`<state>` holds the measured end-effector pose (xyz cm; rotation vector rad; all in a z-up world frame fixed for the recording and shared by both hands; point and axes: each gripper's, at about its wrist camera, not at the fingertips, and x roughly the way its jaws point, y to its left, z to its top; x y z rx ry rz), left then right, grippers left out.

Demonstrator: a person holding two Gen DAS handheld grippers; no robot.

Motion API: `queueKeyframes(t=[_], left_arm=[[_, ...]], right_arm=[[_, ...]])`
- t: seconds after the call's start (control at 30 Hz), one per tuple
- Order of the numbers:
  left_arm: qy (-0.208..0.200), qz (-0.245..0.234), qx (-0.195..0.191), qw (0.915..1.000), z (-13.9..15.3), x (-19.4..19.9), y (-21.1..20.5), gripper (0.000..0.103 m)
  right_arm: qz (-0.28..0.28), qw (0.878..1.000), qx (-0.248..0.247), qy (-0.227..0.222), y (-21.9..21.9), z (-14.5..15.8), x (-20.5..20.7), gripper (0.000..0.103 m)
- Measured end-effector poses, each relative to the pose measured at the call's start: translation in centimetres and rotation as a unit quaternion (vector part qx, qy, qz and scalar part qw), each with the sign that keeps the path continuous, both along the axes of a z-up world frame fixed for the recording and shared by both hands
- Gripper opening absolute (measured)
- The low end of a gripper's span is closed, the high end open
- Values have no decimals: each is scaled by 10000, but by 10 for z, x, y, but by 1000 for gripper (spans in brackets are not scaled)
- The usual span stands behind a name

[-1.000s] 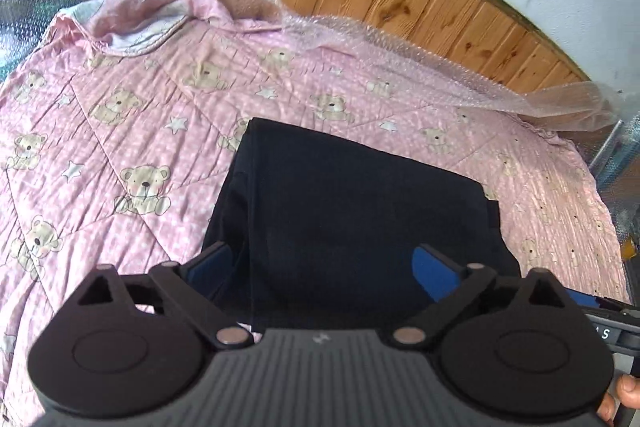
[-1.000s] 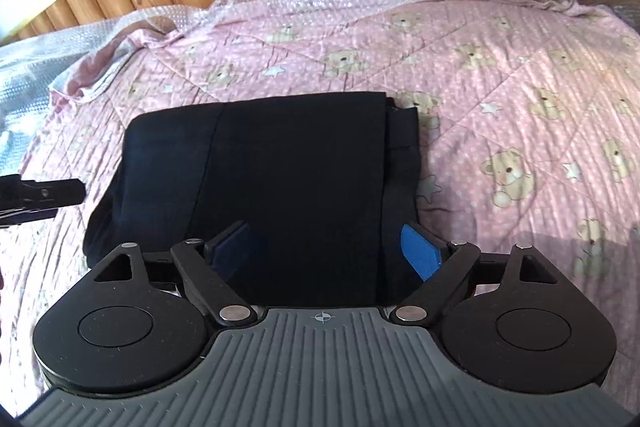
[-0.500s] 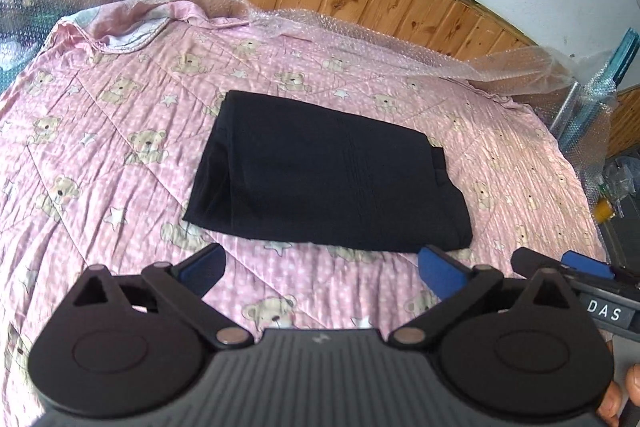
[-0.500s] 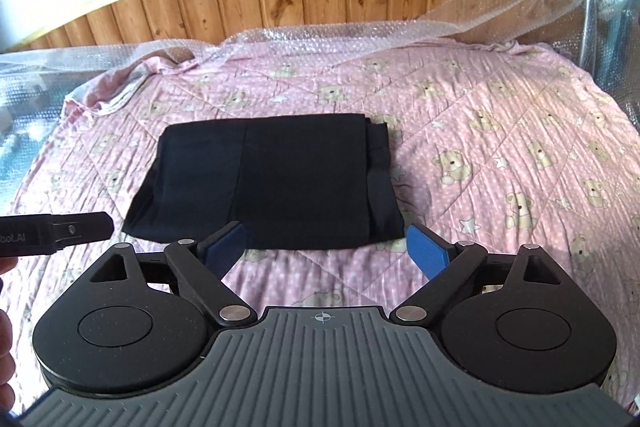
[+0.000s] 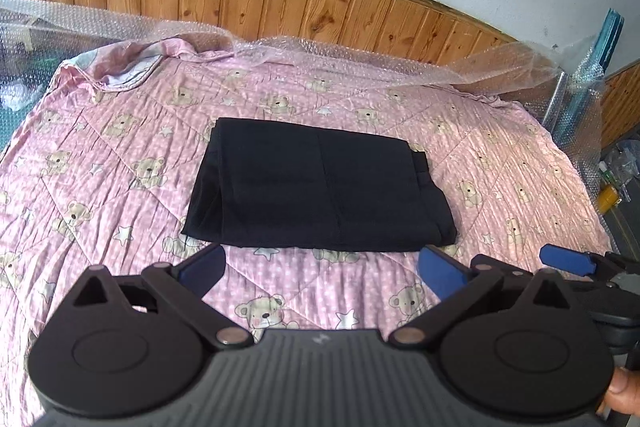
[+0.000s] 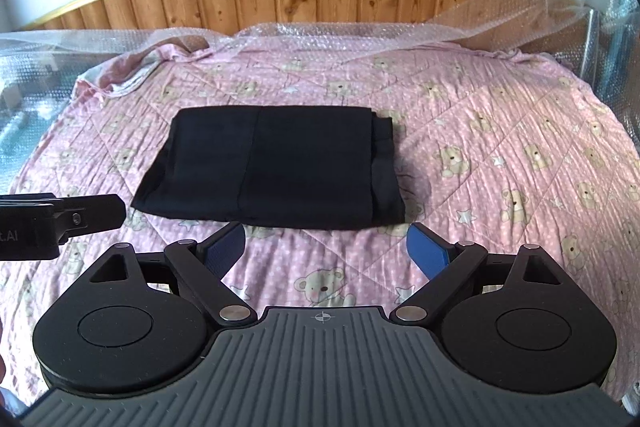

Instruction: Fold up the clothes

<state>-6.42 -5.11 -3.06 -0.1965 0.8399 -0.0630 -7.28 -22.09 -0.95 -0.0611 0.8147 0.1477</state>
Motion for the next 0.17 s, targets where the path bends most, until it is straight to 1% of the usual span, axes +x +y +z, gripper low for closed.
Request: queueKeyframes(t=[0.17], left_arm=[[-6,-33,122,9999,1,-1,-5,103]], right_arm=[[25,10000,4,30,-4,-2,4,90]])
